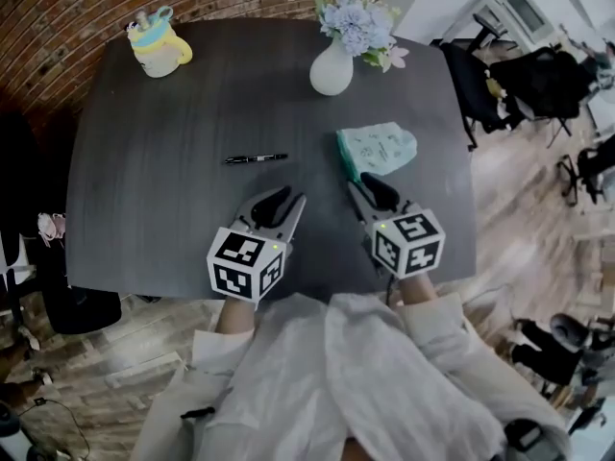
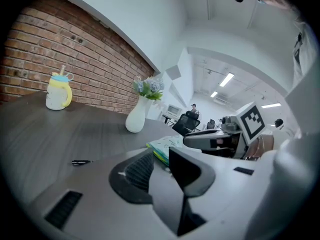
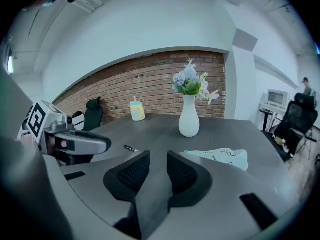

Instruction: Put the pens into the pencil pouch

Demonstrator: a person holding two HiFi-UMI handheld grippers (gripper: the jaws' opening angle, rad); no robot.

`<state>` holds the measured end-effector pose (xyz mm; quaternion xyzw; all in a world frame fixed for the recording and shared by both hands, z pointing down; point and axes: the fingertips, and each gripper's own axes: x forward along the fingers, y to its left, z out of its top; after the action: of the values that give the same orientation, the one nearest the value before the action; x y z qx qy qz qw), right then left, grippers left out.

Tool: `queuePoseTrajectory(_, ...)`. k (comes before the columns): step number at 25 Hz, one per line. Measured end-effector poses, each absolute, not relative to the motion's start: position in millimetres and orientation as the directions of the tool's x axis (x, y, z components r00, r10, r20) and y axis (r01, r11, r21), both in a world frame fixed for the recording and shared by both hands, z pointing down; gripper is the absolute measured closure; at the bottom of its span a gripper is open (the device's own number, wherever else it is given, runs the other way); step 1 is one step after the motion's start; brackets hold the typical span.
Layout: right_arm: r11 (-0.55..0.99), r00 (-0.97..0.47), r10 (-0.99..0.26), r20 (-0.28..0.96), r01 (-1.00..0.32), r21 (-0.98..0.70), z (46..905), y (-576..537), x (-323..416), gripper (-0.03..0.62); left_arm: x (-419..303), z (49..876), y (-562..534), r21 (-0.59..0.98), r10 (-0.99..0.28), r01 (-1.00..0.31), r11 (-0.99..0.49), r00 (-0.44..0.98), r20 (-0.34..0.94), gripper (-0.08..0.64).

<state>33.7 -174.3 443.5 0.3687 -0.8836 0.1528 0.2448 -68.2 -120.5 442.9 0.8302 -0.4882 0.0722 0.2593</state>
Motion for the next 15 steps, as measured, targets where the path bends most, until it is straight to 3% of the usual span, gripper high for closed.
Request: queuePoseTrajectory(15, 0.741, -0.483, -0.508, 0.713, -0.668, 0.075, 512, -236, 51, 0.505, -64, 483, -126, 0.419, -0.72, -0.836, -0.356, 0.531, 0.447, 0.468)
